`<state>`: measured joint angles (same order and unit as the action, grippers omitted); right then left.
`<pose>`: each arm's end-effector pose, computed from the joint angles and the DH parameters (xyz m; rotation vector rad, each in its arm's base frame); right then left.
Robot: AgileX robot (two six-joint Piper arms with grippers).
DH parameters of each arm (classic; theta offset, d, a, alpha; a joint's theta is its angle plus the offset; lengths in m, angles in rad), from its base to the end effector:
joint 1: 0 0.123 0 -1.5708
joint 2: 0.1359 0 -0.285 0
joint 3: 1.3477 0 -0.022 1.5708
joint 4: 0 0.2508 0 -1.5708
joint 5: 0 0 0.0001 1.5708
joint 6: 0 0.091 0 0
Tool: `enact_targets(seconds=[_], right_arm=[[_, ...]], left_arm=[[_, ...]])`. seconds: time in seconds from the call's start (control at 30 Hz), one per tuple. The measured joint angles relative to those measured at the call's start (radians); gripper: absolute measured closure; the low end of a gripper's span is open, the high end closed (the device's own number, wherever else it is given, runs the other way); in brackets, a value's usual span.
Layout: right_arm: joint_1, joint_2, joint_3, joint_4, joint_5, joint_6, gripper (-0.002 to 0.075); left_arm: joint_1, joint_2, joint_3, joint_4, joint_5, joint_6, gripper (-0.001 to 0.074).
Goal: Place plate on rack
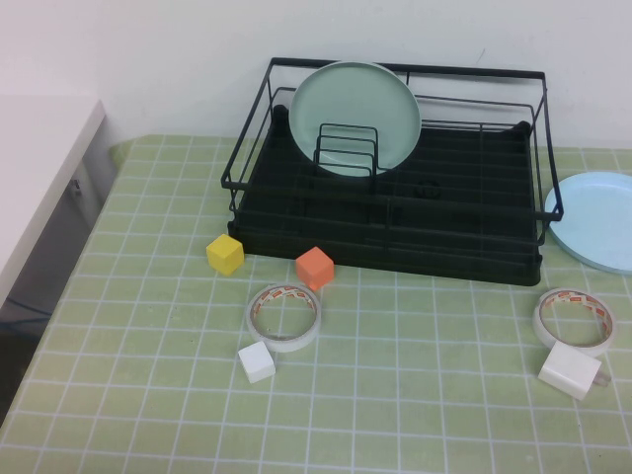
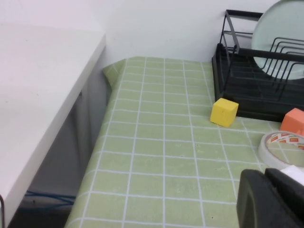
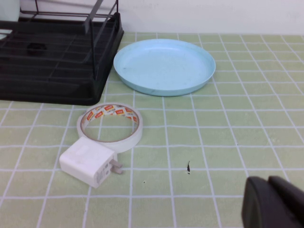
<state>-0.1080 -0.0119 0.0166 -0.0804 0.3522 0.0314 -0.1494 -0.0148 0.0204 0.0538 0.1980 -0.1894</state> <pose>0.0524 -0.0082 0.1766 0.0783 1.8397 -0.1320 0.0552 -0.0073 0.1892 0.0028 1.6911 -0.2057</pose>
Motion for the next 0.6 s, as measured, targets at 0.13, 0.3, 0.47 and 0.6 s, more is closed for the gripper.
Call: enact_targets(seconds=[0.13, 0.3, 0.47, 0.6], right_arm=[[0.000, 0.000, 0.000, 0.000, 0.000, 0.000, 0.0728], [0.000, 0.000, 0.000, -0.016, 0.000, 0.000, 0.0728], [0.000, 0.000, 0.000, -0.077, 0.000, 0.000, 0.0728], [0.000, 0.000, 0.000, -0.118, 0.000, 0.000, 0.0728]], left_arm=[[0.000, 0.000, 0.000, 0.005, 0.005, 0.006, 0.0736], [0.000, 0.000, 0.000, 0.005, 0.078, 0.008, 0.0736], [0.000, 0.000, -0.002, -0.011, 0.113, 0.008, 0.0736], [0.000, 0.000, -0.002, -0.030, 0.113, 0.008, 0.0736]])
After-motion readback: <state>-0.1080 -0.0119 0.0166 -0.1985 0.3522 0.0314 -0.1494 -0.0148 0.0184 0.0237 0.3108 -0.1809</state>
